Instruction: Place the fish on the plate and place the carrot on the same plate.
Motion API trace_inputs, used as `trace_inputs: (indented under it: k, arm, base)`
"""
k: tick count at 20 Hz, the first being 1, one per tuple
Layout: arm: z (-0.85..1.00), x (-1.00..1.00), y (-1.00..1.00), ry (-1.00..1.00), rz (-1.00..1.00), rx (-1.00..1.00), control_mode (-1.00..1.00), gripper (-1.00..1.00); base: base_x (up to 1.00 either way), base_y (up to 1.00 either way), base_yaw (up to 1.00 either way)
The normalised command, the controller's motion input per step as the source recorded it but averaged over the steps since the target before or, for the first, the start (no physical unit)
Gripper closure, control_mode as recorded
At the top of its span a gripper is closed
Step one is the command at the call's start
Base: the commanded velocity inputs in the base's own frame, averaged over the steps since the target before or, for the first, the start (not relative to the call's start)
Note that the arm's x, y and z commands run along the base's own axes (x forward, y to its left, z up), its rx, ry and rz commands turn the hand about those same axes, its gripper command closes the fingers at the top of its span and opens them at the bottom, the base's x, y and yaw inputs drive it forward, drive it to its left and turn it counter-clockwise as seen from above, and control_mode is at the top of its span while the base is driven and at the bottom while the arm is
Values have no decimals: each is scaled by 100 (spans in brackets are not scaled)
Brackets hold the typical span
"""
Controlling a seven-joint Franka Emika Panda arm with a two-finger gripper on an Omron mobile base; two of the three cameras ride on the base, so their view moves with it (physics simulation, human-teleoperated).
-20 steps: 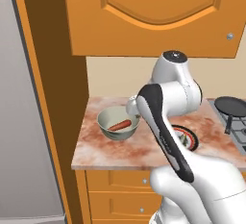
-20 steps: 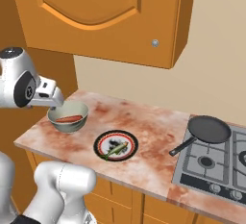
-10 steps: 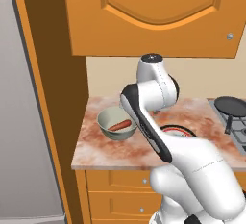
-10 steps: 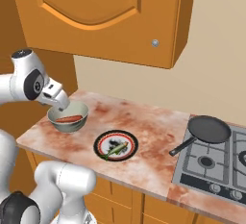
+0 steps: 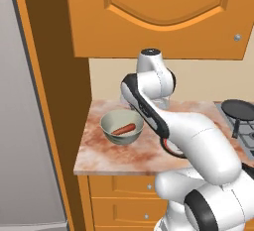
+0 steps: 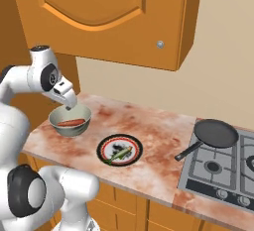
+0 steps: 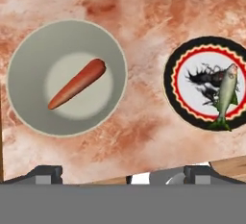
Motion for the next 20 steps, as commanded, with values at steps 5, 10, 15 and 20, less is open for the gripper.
trace_inputs:
  k: [5, 10, 15, 20]
  arm:
    - [-73, 17, 0, -1, 0, 11, -100, -100]
    - [-79, 2, 0, -3, -1, 3, -100, -100]
    - [-18, 31, 10, 2, -4, 0, -100, -100]
    - [0, 77, 19, 2, -15, 0, -100, -100]
  base:
    - [0, 0, 0]
    - [0, 0, 0]
    - [0, 0, 0]
    - [0, 0, 0]
